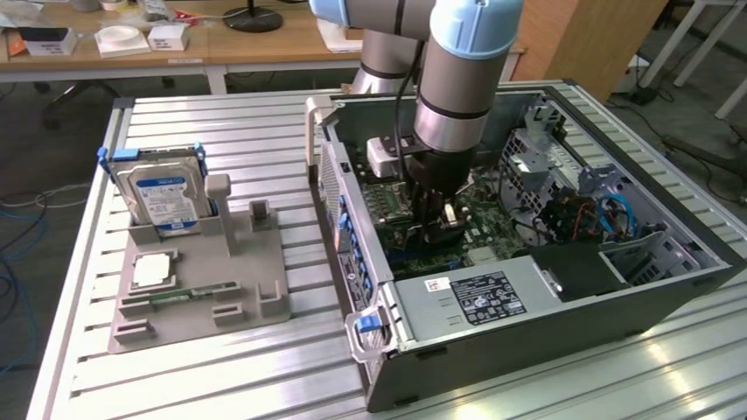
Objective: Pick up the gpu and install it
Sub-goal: 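Insert the gpu into the slot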
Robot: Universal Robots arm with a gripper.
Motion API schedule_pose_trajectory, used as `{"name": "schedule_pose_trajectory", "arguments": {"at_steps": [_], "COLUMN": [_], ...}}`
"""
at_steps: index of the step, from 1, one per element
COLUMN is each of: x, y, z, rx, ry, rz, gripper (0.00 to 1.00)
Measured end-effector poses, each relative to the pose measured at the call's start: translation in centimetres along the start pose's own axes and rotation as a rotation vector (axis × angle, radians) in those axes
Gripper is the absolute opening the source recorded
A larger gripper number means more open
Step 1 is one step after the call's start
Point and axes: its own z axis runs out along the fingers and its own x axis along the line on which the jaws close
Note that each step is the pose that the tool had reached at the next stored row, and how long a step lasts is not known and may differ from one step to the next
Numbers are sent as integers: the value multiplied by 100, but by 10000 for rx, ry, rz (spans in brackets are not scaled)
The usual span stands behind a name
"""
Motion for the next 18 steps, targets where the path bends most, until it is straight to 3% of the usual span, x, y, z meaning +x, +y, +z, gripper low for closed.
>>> {"name": "schedule_pose_trajectory", "arguments": {"at_steps": [8, 15, 18], "x": [2, 8, 8], "y": [-3, -9, -10], "z": [-112, -326, -346], "rx": [31, 87, 100], "ry": [0, 2, 0], "rz": [2, 3, 3], "gripper": [40, 40, 40]}}
